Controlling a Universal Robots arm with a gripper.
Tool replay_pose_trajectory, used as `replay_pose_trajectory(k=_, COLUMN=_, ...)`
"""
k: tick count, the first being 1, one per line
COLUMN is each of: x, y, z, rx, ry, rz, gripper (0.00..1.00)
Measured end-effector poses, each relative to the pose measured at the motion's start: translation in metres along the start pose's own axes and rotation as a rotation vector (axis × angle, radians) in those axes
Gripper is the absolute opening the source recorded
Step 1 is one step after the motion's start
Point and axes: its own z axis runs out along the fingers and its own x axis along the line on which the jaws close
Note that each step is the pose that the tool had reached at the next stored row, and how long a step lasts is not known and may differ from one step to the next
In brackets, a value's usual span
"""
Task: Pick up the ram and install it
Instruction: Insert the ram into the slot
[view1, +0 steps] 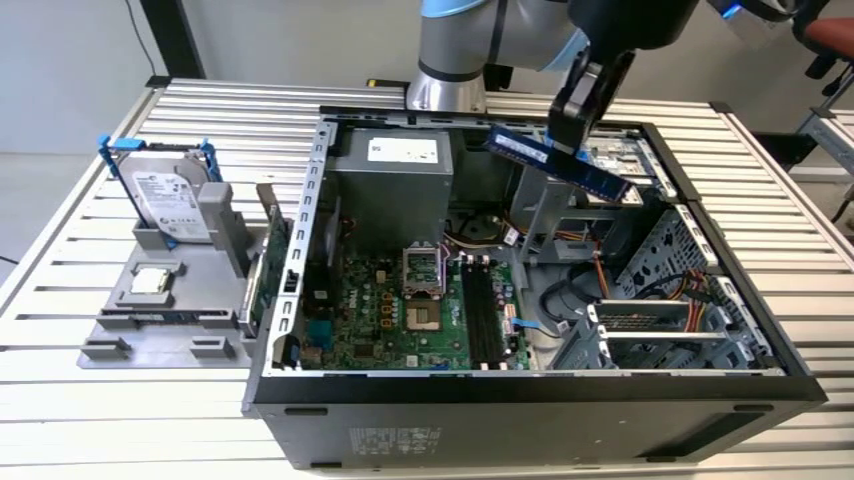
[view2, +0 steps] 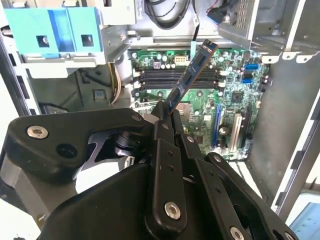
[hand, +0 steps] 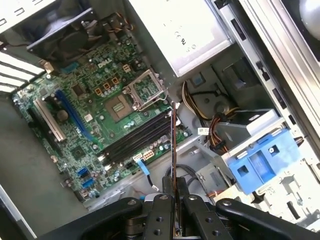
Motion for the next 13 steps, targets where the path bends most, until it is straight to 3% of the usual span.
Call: replay_pose_trajectory(k=13, x=0.0, y=0.0, z=0.0001, rx=0.0083, ry=-0.0068, rz=0.222, gripper=0.0)
